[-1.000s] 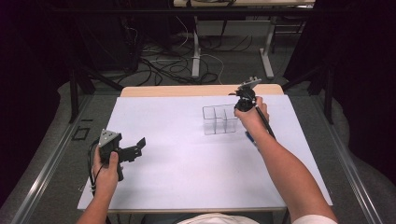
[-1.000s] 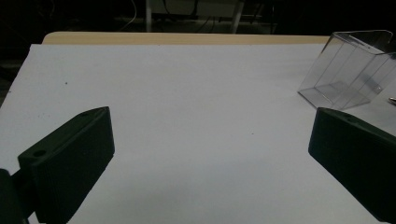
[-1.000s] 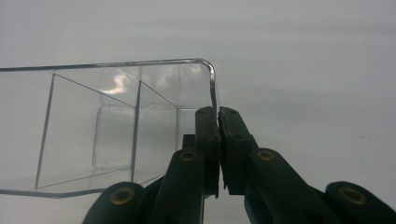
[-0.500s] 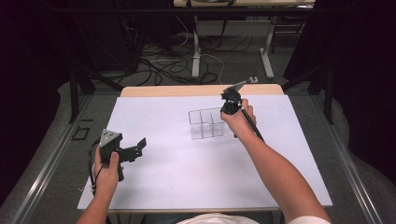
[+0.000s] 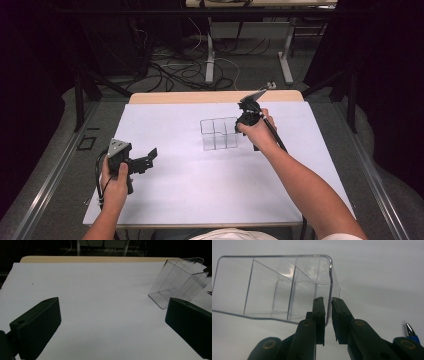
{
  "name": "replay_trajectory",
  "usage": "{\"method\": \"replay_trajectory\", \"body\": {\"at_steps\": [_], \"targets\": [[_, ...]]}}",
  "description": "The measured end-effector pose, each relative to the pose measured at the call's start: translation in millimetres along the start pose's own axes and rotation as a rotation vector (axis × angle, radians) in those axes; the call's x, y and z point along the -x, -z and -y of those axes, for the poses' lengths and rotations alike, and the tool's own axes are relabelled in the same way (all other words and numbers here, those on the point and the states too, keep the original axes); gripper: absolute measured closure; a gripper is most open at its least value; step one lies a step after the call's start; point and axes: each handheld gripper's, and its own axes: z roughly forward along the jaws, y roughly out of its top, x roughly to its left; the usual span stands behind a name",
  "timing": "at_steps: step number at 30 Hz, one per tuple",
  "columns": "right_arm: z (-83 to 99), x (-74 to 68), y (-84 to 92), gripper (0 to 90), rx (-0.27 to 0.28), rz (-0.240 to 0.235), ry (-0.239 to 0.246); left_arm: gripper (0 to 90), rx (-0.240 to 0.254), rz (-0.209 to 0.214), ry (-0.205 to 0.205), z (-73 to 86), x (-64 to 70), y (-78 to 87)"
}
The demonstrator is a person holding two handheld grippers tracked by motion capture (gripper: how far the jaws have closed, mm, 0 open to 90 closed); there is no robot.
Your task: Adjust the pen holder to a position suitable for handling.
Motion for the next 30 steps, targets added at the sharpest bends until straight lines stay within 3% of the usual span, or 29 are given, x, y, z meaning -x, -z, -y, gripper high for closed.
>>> {"method": "replay_trajectory", "body": {"at_steps": [6, 13, 18, 25, 30], "targets": [[6.3, 1.7, 0.2, 79.3, 0.014, -0.043, -0.003, 0.2, -0.003, 0.001, 0.002, 0.3, -0.3, -0.9], [9.2, -5.9, 1.7, 77.4, -0.004, -0.041, 0.028, 0.2, -0.002, 0.001, -0.001, 0.1, 0.0, -0.6], [10.3, -6.6, 0.6, 76.2, 0.007, -0.063, 0.014, 0.2, -0.004, 0.001, -0.003, 0.1, -0.1, -0.7], [10.7, -7.5, 4.5, 72.0, 0.015, -0.072, 0.050, 0.2, -0.004, 0.001, -0.004, 0.2, 0.0, -0.7], [12.0, -8.0, 14.1, 67.5, 0.044, -0.113, 0.080, 0.2, -0.005, 0.002, -0.004, 0.2, -0.5, -1.0]]}}
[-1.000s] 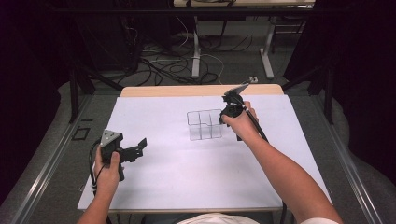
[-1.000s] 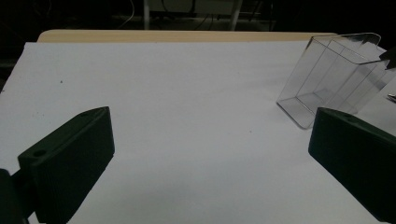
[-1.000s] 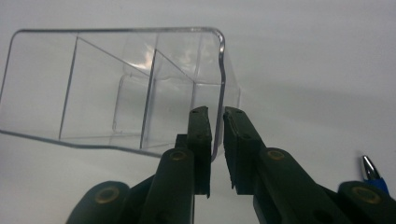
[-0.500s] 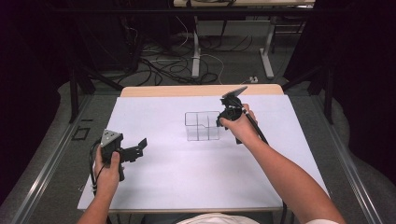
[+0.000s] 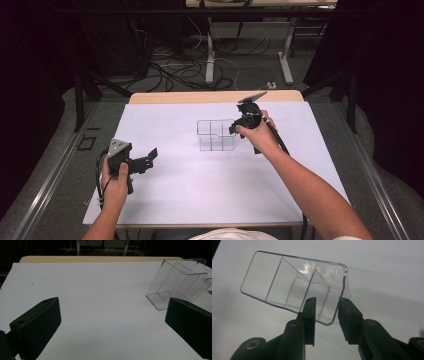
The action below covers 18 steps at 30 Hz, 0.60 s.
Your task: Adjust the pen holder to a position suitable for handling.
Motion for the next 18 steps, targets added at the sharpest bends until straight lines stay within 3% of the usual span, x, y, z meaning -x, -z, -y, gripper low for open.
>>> {"method": "replay_trajectory", "body": {"at_steps": [3, 6, 9, 10, 18], "targets": [[0.8, -0.8, 2.2, 64.8, 0.016, -0.011, 0.022, 0.2, 0.000, -0.001, 0.000, 0.0, -0.3, -0.3], [3.1, -2.2, 5.7, 60.1, 0.050, -0.043, 0.082, 0.2, 0.003, -0.001, -0.001, -0.3, -1.0, -0.6], [4.8, -3.4, 6.9, 58.3, 0.066, -0.051, 0.096, 0.2, 0.001, -0.001, 0.001, -0.1, -1.3, -0.4], [6.4, -3.0, 7.8, 55.7, 0.080, -0.057, 0.131, 0.2, 0.002, -0.002, 0.001, 0.0, -1.3, -0.3], [12.4, -0.6, 11.8, 45.5, 0.130, -0.066, 0.224, 0.2, 0.003, -0.001, 0.000, 0.1, -0.7, 0.3]]}}
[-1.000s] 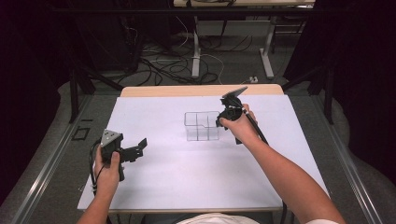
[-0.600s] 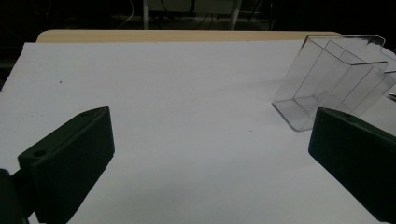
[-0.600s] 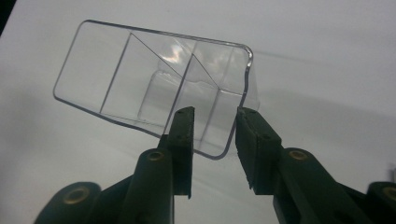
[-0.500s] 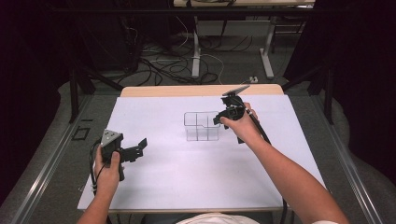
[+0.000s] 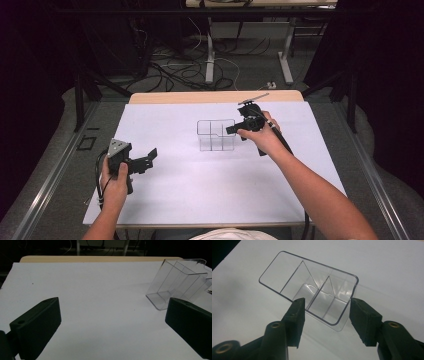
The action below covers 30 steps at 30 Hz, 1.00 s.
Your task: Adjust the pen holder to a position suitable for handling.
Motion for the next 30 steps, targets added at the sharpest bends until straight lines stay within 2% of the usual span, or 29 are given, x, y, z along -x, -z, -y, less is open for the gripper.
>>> {"method": "replay_trajectory", "body": {"at_steps": [1, 3, 8, 12, 14, 17, 21, 23, 30], "targets": [[2.1, 0.6, 1.9, 40.9, 0.010, -0.007, 0.022, 0.2, 0.000, -0.001, 0.002, 0.1, 0.1, 0.1], [2.8, 0.4, 2.5, 38.7, 0.010, -0.009, 0.030, 0.2, -0.003, 0.000, 0.004, 0.2, 0.2, 0.5], [8.4, 1.0, 9.3, 32.5, 0.042, 0.006, 0.118, 0.2, -0.004, -0.002, -0.002, 0.1, 0.3, 0.5], [12.9, 2.7, 17.4, 27.1, 0.073, 0.038, 0.167, 0.2, -0.003, -0.002, -0.001, 0.3, 0.7, 0.7], [17.1, 5.9, 22.4, 23.2, 0.073, 0.071, 0.196, 0.2, -0.003, -0.002, -0.002, 0.3, 0.7, 0.7], [20.3, 8.4, 25.7, 22.7, 0.078, 0.079, 0.197, 0.2, -0.005, -0.002, -0.001, 0.3, 0.6, 0.6], [27.0, 14.0, 32.3, 22.1, 0.094, 0.066, 0.176, 0.2, -0.005, -0.003, -0.001, 0.3, 0.4, 0.7], [30.2, 17.8, 35.4, 18.4, 0.105, 0.060, 0.168, 0.2, -0.006, -0.003, 0.000, 0.3, 0.2, 0.7], [40.4, 31.7, 43.2, 13.7, 0.123, 0.096, 0.168, 0.2, -0.007, -0.003, -0.003, 0.3, 0.5, 0.5]]}}
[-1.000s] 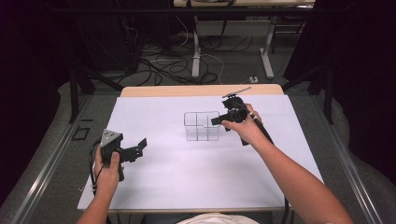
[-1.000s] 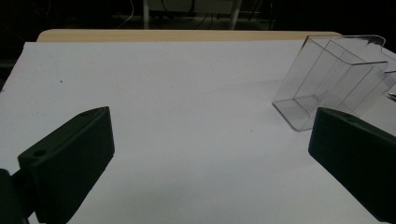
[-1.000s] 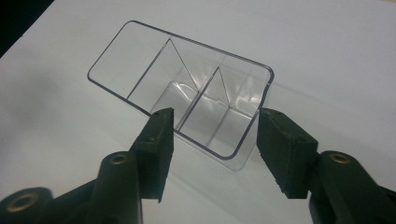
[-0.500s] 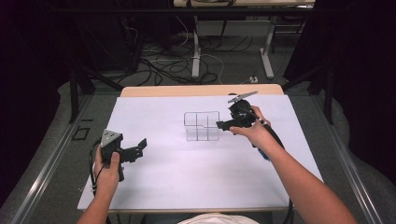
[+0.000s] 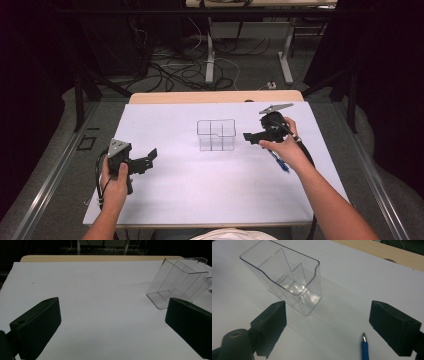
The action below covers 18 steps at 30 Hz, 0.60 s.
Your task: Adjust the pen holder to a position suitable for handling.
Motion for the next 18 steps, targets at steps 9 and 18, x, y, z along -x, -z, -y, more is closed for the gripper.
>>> {"method": "replay_trajectory", "body": {"at_steps": [9, 18], "targets": [[7.3, 22.5, 8.6, 0.0, -0.012, 0.049, -0.014, 0.2, -0.003, 0.000, 0.003, 0.2, -0.4, -0.3], [17.3, 39.3, 9.8, 0.4, -0.048, 0.095, 0.013, 0.2, -0.004, 0.005, -0.004, -0.2, -0.1, -0.6]]}}
